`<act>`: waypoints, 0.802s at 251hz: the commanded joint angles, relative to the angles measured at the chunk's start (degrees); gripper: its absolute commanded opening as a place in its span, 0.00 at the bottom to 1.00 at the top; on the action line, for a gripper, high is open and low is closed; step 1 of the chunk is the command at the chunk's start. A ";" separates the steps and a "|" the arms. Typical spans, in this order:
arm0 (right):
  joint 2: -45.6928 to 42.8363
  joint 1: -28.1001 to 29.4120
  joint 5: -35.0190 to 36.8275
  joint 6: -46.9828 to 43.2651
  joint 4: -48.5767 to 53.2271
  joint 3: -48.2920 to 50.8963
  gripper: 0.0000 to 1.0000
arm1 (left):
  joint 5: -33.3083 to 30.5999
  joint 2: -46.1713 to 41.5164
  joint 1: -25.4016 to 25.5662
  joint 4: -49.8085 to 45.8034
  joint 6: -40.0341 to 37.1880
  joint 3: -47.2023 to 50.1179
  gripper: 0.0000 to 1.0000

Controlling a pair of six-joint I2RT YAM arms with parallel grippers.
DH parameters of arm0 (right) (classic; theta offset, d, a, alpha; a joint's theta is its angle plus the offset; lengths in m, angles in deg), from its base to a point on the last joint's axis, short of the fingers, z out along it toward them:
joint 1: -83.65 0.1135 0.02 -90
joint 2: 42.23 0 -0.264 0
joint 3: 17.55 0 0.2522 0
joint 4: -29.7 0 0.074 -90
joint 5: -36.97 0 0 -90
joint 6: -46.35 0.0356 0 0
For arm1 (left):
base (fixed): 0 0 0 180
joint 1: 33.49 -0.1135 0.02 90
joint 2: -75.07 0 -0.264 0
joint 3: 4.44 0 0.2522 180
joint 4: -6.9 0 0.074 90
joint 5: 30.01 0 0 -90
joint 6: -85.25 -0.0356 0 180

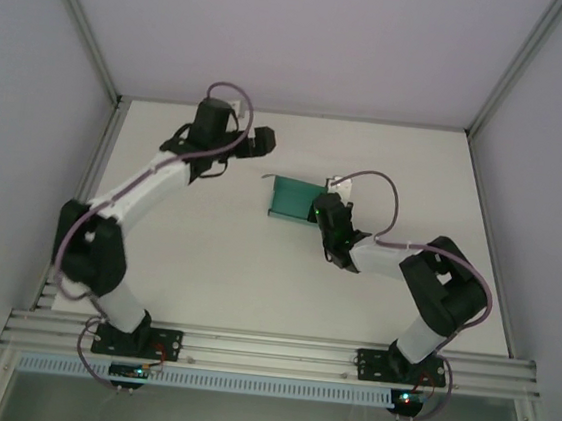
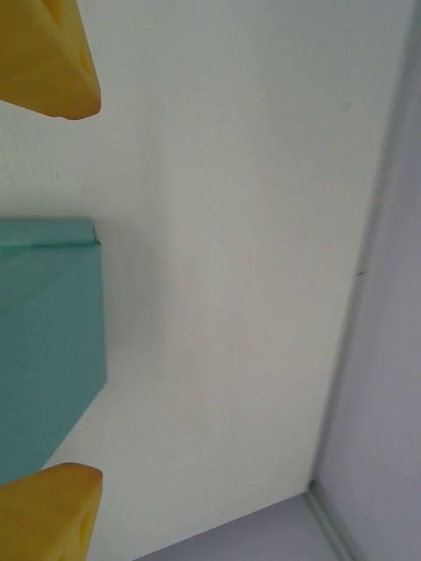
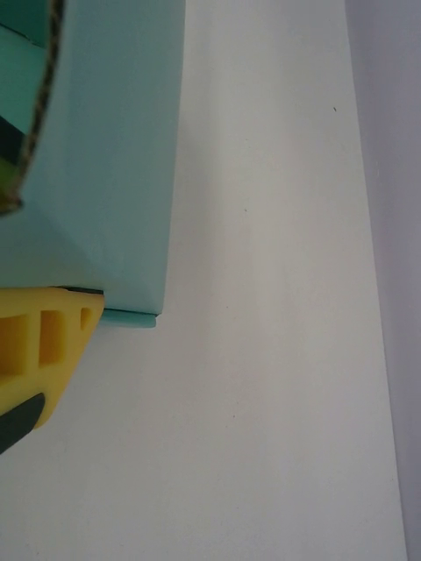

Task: Assemble paper box

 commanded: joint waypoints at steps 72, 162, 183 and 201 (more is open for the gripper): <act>4.58 1.22 -2.62 -1.86 12.89 0.08 0.00 | 25.69 17.36 -1.10 2.74 7.26 -0.64 0.89; 6.02 4.51 -0.59 -1.66 17.43 -0.90 0.01 | 28.61 17.99 -1.10 13.31 11.96 10.96 0.65; 6.08 5.23 -0.59 -0.64 19.00 -0.42 0.04 | 28.74 18.34 -1.18 15.02 12.32 12.77 0.60; 5.55 5.71 -0.41 -0.59 20.70 -0.31 0.09 | 28.23 18.45 -1.18 15.42 12.09 13.83 0.56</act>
